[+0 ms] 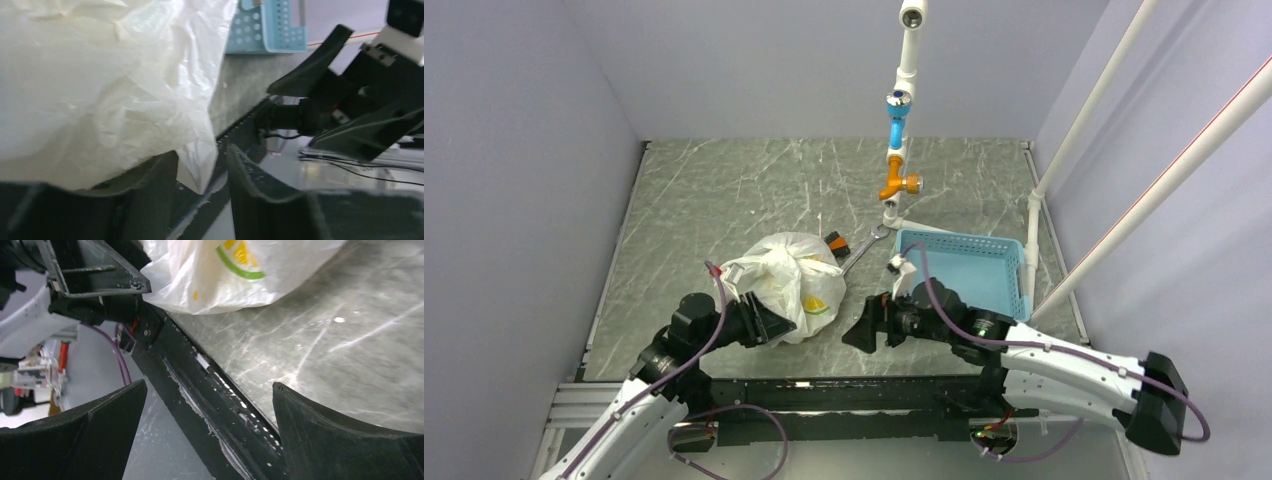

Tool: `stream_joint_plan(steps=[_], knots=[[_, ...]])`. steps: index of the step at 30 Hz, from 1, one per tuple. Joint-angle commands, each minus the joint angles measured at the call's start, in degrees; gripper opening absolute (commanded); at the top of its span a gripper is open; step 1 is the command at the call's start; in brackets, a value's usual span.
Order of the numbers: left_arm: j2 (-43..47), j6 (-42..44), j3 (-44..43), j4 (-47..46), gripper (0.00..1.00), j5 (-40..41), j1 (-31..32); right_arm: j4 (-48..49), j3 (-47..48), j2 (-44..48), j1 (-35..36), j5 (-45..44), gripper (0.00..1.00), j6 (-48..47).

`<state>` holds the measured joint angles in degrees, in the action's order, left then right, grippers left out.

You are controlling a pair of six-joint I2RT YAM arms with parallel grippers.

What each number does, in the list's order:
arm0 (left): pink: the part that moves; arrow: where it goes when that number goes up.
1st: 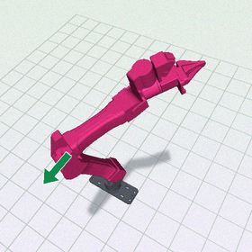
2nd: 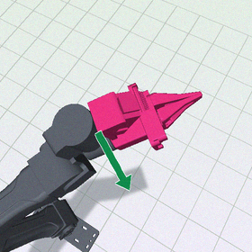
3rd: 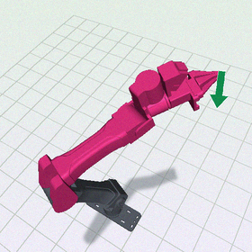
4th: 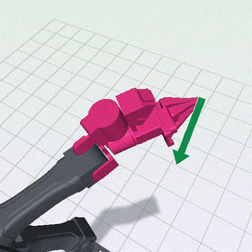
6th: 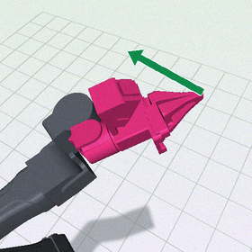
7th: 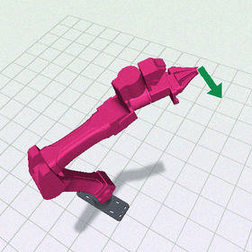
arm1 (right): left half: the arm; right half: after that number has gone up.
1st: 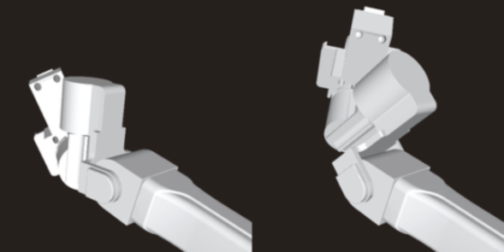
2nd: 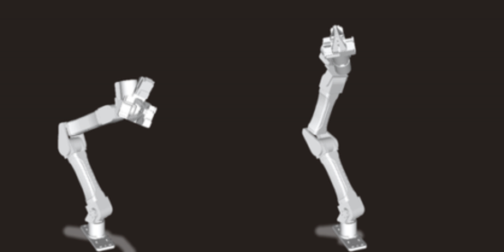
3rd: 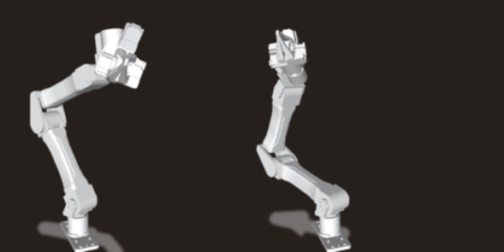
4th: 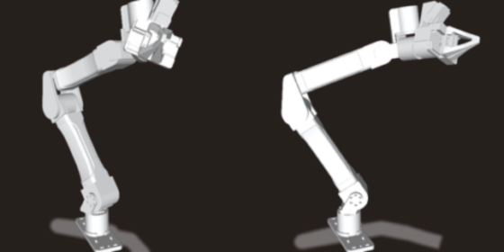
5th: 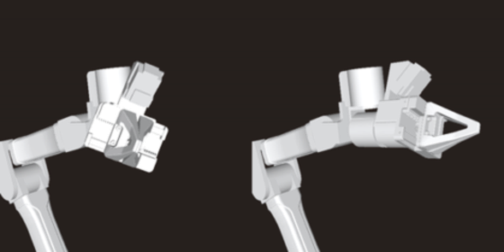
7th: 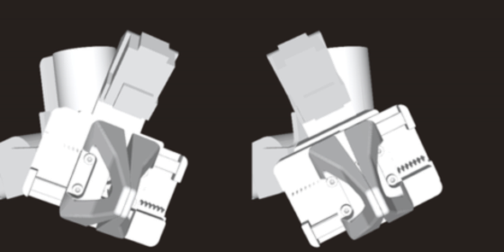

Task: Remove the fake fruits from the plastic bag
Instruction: Move the plastic bag to the center of the board.

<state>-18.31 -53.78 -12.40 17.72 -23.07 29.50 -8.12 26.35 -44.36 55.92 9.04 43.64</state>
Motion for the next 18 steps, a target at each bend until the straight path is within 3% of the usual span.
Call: stream_joint_plan(steps=[1,4,6,7,11,16,18], knots=[[4.72,-0.75,-3.18,3.37,0.54,-5.15,0.34,6.27,6.18,-5.82,10.06,-12.33,1.0,-0.27],[7.16,3.9,-10.4,12.36,0.72,-1.35,0.32,4.65,9.02,-8.54,13.59,-17.39,1.0,-1.7],[6.33,6.51,-16.27,17.27,0.95,1.63,0.32,2.66,11.04,-9.91,13.84,-18.41,1.0,-2.03],[5.14,7.89,-19.16,19.27,0.99,3.05,0.33,2.33,11.49,-10.23,13.73,-18.66,1.0,-2.2],[-3.9,13.06,-29.21,25.17,0.99,10.64,0.33,4.62,10.97,-10.1,13.86,-18.91,1.0,-0.1],[-21.58,19.69,-38.48,25.89,0.88,9.17,0.86,12.81,9.21,-8.32,13.81,-14.3,1.0,2.58],[-27.07,20.84,-41.87,28.24,0.86,15.11,3.13,12.53,8.62,-7.24,13.86,-14.62,1.0,3.18]])
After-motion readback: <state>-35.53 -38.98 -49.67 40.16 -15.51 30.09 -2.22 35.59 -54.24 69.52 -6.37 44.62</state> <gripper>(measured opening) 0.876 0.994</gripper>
